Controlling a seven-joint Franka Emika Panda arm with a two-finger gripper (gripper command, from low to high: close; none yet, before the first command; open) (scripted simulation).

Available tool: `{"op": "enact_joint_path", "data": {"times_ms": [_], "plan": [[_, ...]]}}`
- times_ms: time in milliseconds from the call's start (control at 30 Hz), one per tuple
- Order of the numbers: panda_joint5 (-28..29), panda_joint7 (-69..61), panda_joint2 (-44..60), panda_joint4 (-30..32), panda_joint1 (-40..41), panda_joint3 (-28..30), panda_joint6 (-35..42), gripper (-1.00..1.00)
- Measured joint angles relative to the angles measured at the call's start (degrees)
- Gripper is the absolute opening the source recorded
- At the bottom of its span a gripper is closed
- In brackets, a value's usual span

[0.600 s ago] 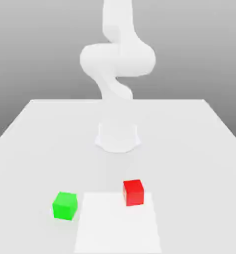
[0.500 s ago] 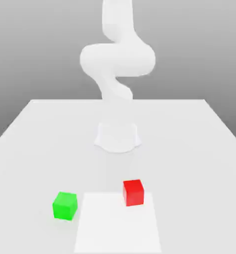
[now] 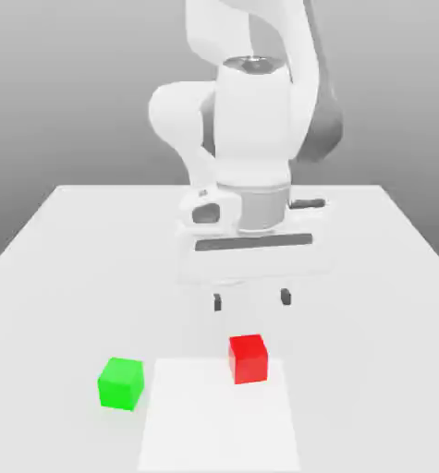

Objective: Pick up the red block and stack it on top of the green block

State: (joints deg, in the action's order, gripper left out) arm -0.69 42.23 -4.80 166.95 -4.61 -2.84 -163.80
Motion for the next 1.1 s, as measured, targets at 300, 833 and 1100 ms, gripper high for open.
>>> {"op": "enact_joint_path", "data": {"times_ms": [300,833,1100], "plan": [[2.6,1.8,14.2,-0.7,-1.5,1.9,-11.8,-1.0],[0.7,-5.3,-1.8,-0.1,-0.4,4.5,3.4,-1.0],[2.0,-17.7,-2.0,-3.9,3.6,10.9,7.0,-1.0]]}}
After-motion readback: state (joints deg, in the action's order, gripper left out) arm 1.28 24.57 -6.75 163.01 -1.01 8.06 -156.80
